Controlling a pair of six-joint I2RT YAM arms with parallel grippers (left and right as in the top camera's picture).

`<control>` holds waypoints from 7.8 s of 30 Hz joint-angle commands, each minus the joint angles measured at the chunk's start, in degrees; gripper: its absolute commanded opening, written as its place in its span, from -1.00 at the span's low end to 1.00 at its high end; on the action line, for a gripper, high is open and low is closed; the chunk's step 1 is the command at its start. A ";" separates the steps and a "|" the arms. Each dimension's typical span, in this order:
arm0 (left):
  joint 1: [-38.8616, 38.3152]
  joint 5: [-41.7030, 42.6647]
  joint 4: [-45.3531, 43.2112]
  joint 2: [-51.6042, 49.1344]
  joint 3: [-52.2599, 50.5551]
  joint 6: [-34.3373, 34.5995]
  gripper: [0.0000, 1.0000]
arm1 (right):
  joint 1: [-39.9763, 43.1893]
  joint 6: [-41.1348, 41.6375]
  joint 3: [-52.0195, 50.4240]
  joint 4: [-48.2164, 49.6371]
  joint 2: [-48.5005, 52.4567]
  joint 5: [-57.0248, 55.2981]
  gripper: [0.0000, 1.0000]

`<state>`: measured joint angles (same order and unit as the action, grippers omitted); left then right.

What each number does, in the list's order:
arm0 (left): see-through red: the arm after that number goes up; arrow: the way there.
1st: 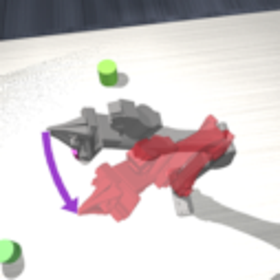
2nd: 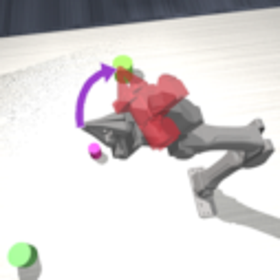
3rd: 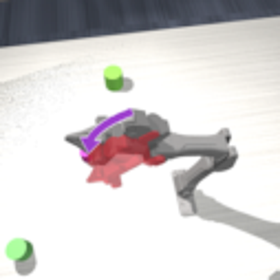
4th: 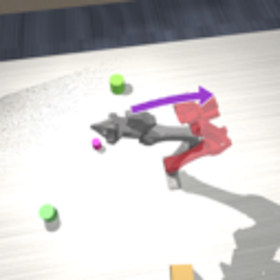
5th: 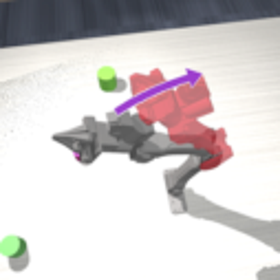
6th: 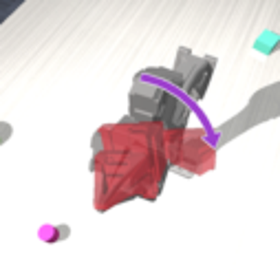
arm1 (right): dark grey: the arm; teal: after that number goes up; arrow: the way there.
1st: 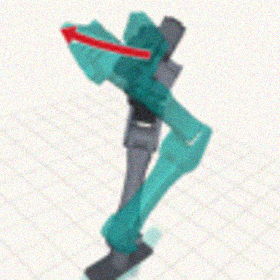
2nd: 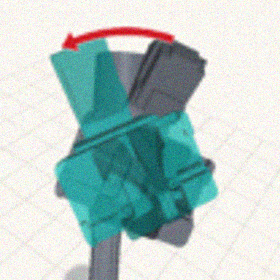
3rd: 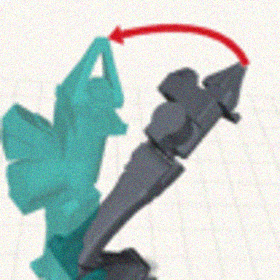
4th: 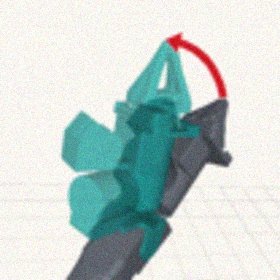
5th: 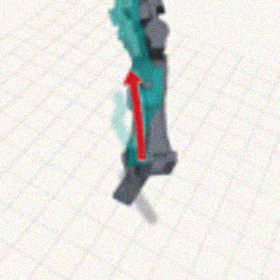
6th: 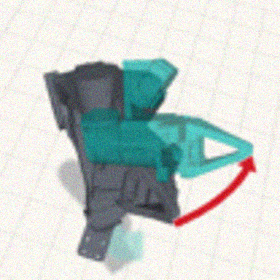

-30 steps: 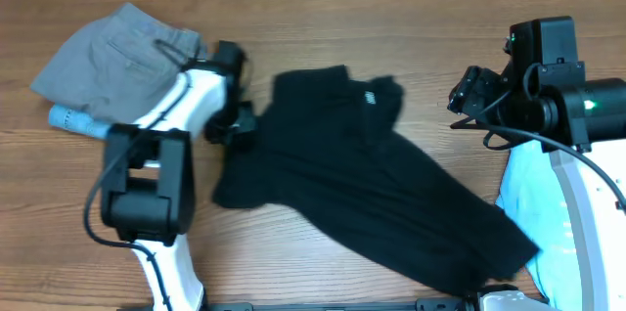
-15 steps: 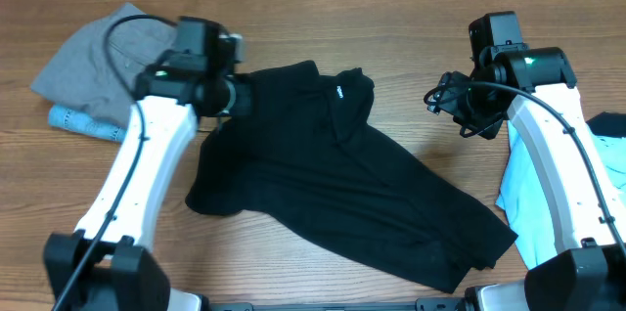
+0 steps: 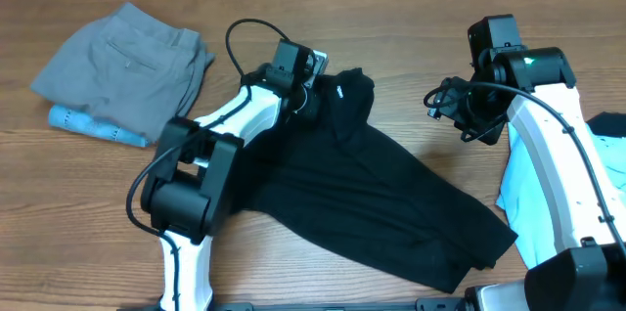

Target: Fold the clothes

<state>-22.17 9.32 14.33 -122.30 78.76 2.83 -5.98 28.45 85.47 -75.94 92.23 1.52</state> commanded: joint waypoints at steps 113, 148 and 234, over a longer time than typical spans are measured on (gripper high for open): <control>16.09 -3.76 54.51 24.15 20.83 3.37 0.08 | 23.41 -4.94 -14.78 36.52 9.81 27.04 0.18; 16.15 -5.46 59.95 24.15 20.83 2.25 0.57 | 7.63 -15.43 -25.53 30.18 10.49 15.06 -0.41; 16.15 -6.29 50.47 24.17 -27.04 19.76 0.40 | 12.81 -3.08 -32.09 7.10 3.04 11.39 -0.92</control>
<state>-6.02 4.47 66.63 -98.45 54.83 18.98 6.39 24.84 52.23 -69.43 96.60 14.09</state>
